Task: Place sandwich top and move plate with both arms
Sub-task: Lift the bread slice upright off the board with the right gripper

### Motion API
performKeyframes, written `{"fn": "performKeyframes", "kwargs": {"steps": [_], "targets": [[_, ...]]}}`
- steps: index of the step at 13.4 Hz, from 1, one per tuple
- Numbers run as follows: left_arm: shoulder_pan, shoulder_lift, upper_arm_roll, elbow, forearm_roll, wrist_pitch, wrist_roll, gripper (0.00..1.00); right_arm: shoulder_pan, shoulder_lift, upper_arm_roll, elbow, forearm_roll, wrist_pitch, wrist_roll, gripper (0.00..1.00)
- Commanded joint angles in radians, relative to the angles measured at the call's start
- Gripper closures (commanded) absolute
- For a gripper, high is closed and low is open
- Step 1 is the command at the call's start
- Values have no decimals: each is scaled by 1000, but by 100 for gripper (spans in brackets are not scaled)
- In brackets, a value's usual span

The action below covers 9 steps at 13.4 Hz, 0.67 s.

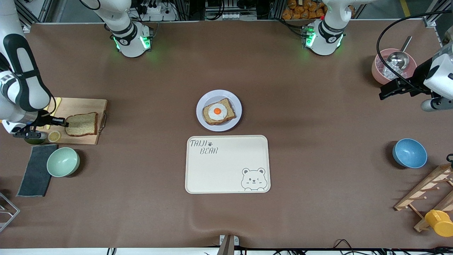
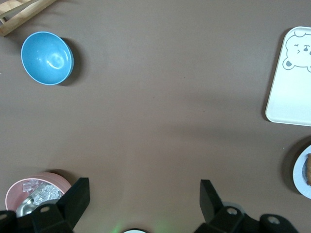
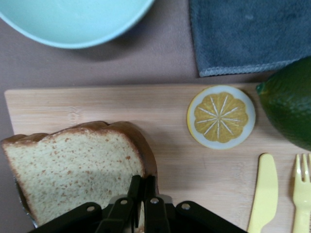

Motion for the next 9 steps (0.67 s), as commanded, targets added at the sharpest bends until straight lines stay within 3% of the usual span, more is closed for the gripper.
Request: {"fn": "performKeyframes", "kwargs": {"steps": [1, 9], "targets": [[7, -4, -2, 0, -23, -10, -16, 0, -10, -9, 10, 33, -2, -49, -20, 100], [7, -3, -2, 0, -23, -10, -15, 0, 16, -36, 15, 266, 1, -392, -27, 100]]}}
